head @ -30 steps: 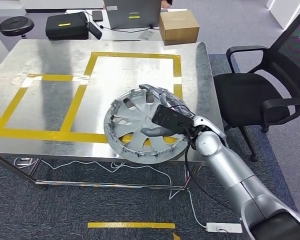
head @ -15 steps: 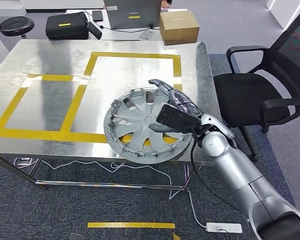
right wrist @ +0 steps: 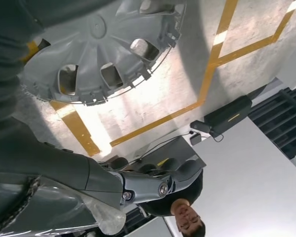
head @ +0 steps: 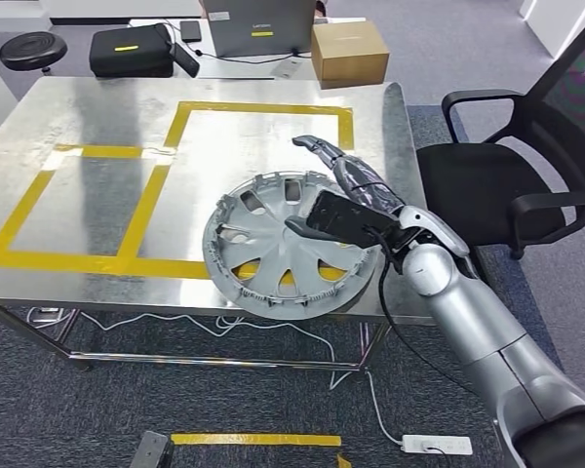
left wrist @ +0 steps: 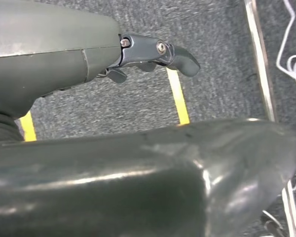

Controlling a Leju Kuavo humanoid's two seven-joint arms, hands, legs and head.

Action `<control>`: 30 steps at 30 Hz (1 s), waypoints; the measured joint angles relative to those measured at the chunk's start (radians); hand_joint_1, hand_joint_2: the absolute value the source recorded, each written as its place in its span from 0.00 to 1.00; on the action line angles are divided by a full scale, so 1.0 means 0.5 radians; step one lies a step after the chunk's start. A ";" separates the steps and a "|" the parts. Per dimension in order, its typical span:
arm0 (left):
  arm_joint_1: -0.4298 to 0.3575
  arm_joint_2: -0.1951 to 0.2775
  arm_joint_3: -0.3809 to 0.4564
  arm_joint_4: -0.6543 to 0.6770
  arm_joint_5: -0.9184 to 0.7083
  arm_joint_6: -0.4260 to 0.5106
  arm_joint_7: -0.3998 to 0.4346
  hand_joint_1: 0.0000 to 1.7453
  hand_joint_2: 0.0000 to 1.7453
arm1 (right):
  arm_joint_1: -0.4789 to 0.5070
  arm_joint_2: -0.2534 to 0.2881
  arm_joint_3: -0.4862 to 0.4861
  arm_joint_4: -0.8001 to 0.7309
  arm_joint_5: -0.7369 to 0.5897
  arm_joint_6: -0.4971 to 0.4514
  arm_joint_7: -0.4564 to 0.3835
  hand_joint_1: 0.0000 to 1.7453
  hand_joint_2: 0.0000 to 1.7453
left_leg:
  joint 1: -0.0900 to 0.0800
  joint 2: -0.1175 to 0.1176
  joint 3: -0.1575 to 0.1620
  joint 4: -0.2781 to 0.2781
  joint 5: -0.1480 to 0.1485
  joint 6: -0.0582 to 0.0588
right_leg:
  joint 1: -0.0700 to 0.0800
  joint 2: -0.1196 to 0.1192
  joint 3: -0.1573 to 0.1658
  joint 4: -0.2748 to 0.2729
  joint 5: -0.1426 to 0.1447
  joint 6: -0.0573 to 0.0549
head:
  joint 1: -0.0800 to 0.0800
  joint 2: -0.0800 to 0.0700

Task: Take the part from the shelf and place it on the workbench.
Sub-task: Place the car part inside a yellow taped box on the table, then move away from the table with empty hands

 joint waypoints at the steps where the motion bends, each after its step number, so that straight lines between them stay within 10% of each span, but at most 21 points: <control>1: -0.019 0.001 0.030 0.033 -0.026 0.004 -0.007 0.00 0.00 | 0.000 -0.001 0.003 0.001 0.005 -0.002 -0.005 0.00 0.00 | 0.000 0.000 0.000 0.000 0.000 0.000 | 0.000 0.000 0.000 0.000 0.000 0.000 | 0.000 0.000; 30: -0.054 -0.056 0.371 0.098 -0.255 -0.086 0.072 0.00 0.00 | -0.099 -0.077 0.053 0.033 0.066 0.023 0.036 0.00 0.00 | -0.001 0.000 0.000 0.000 -0.001 0.000 | 0.000 -0.001 0.000 -0.001 0.000 0.000 | -0.001 0.000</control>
